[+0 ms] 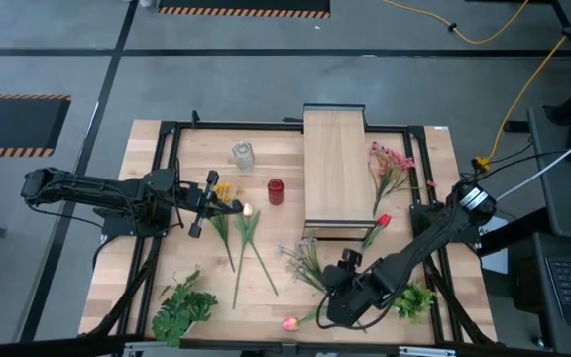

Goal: Pick and place flowers into a vace then onto a shelf
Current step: Put the white flowers into the red vase

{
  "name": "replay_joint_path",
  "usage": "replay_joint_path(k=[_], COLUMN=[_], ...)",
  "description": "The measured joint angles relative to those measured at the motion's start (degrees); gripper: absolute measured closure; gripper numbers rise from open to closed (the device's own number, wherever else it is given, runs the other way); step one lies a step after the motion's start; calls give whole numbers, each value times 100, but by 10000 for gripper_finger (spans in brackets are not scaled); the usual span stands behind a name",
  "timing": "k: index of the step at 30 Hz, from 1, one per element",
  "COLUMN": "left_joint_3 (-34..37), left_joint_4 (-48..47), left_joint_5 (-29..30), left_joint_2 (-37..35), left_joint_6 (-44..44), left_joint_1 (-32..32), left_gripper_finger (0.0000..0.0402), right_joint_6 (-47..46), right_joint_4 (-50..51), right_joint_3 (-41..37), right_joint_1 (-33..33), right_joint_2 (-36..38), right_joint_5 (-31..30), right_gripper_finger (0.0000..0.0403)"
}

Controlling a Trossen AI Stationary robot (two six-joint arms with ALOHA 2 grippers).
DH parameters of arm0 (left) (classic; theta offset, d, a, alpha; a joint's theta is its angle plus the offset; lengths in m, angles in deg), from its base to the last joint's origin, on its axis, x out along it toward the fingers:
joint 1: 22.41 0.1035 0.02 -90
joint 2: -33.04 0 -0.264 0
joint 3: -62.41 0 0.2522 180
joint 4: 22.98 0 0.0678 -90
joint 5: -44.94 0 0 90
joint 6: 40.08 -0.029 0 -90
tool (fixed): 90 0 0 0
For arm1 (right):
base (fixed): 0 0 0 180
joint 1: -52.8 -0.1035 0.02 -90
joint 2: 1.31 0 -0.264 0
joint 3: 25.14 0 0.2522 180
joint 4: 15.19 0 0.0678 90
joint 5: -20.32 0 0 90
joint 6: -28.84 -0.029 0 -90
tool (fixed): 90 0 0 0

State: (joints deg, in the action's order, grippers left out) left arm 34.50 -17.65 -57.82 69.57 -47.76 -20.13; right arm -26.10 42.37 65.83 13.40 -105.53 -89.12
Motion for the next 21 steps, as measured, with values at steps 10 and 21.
replay_joint_path(k=[10, 21], left_joint_3=[2, 6], left_joint_4=[-6, -226], left_joint_5=[116, 114], left_joint_2=[0, 0], left_joint_6=[409, 549], left_joint_1=[0, 0], left_gripper_finger=[398, 398], right_joint_6=[-641, -895], right_joint_4=[-146, -393], right_joint_3=[0, -173], right_joint_1=[-33, -33], right_joint_2=[-390, -497], right_joint_5=[393, 406], right_gripper_finger=[163, 163])
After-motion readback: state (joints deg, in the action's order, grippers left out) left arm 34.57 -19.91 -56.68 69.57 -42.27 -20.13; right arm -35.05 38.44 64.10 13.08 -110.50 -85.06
